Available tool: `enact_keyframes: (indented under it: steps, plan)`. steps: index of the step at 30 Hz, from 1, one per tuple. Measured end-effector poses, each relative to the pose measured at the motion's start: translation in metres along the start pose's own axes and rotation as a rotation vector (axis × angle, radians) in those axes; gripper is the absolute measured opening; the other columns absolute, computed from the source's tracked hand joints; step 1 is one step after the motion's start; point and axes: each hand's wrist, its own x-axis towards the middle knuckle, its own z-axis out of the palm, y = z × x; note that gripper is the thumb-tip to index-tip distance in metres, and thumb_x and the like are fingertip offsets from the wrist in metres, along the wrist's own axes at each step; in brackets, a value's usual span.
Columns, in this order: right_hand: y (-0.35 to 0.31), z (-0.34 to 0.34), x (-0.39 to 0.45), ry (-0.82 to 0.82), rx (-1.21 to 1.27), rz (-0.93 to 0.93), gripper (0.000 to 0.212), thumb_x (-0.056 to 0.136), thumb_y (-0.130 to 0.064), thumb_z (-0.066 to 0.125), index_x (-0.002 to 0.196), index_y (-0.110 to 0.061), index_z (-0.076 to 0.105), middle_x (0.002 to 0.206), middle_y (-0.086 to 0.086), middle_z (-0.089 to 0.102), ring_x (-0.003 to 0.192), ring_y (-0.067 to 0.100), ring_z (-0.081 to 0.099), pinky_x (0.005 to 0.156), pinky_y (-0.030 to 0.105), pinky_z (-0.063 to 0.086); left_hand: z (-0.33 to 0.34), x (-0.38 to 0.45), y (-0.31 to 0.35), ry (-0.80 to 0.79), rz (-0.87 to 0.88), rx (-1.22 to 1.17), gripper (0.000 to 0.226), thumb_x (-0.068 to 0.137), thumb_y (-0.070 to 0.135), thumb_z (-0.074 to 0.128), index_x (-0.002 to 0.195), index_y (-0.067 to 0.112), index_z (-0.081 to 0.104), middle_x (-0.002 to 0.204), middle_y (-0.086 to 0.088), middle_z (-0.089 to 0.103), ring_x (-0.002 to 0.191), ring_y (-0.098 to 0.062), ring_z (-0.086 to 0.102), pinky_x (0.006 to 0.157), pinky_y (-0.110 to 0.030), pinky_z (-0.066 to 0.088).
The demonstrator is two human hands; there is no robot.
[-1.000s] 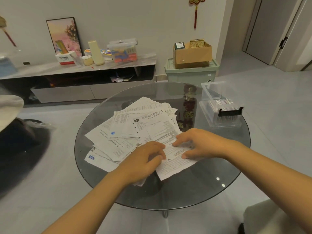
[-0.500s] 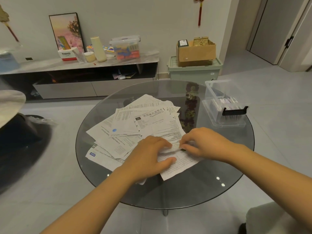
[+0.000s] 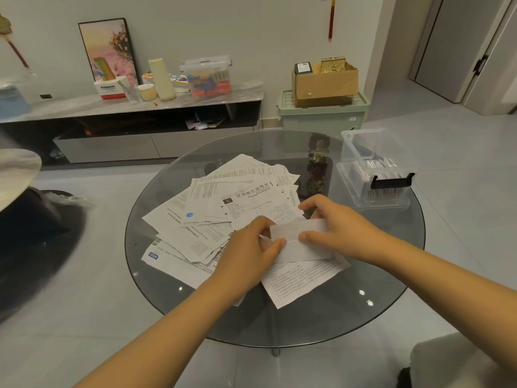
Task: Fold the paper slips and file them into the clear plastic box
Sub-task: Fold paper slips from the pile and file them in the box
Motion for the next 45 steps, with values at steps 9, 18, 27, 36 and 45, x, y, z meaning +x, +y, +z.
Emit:
enact_keyframes:
  steps: [9, 18, 27, 36, 45]
  plan:
    - [0.007, 0.004, -0.002, -0.067, -0.23, -0.012, 0.058, 0.079, -0.032, 0.071, 0.13, -0.038, 0.044, 0.125, -0.006, 0.036, 0.114, 0.012, 0.038, 0.093, 0.021, 0.034, 0.005, 0.003, -0.01, -0.036, 0.047, 0.182, 0.066, 0.082, 0.029, 0.069, 0.138, 0.034, 0.034, 0.133, 0.009, 0.033, 0.117, -0.01, 0.042, 0.101, -0.027, 0.039]
    - [0.013, -0.008, -0.005, -0.148, -0.327, -0.035, 0.037, 0.087, -0.027, 0.061, 0.123, -0.037, 0.056, 0.117, -0.01, 0.054, 0.115, 0.012, 0.037, 0.098, 0.028, 0.037, 0.012, 0.002, -0.018, -0.047, 0.341, 0.41, 0.024, 0.089, 0.032, 0.061, 0.112, 0.029, 0.066, 0.118, 0.007, 0.051, 0.11, -0.016, 0.042, 0.088, -0.025, 0.022]
    - [0.011, -0.01, -0.016, -0.238, -0.372, -0.164, 0.04, 0.08, -0.034, 0.07, 0.12, -0.032, 0.061, 0.111, -0.014, 0.054, 0.101, 0.003, 0.035, 0.083, 0.014, 0.034, 0.013, 0.005, -0.019, -0.01, 0.366, 0.378, 0.02, 0.084, 0.022, 0.062, 0.099, 0.016, 0.071, 0.099, 0.0, 0.064, 0.093, -0.022, 0.057, 0.078, -0.028, 0.041]
    - [0.009, -0.008, -0.017, -0.212, -0.383, -0.205, 0.025, 0.083, -0.035, 0.067, 0.108, -0.034, 0.067, 0.117, -0.016, 0.059, 0.11, 0.006, 0.05, 0.095, 0.027, 0.042, 0.012, 0.001, -0.011, -0.178, 0.369, 0.484, 0.06, 0.073, 0.065, 0.047, 0.122, 0.032, 0.056, 0.119, 0.011, 0.053, 0.108, -0.011, 0.045, 0.088, -0.027, 0.038]
    - [0.003, -0.007, -0.011, -0.093, -0.303, -0.19, 0.012, 0.092, -0.029, 0.052, 0.095, -0.026, 0.064, 0.098, -0.013, 0.065, 0.09, 0.009, 0.057, 0.079, 0.029, 0.048, 0.008, -0.002, -0.002, -0.117, 0.347, 0.394, 0.044, 0.086, 0.058, 0.036, 0.092, 0.025, 0.064, 0.087, 0.01, 0.063, 0.082, -0.011, 0.053, 0.068, -0.031, 0.044]
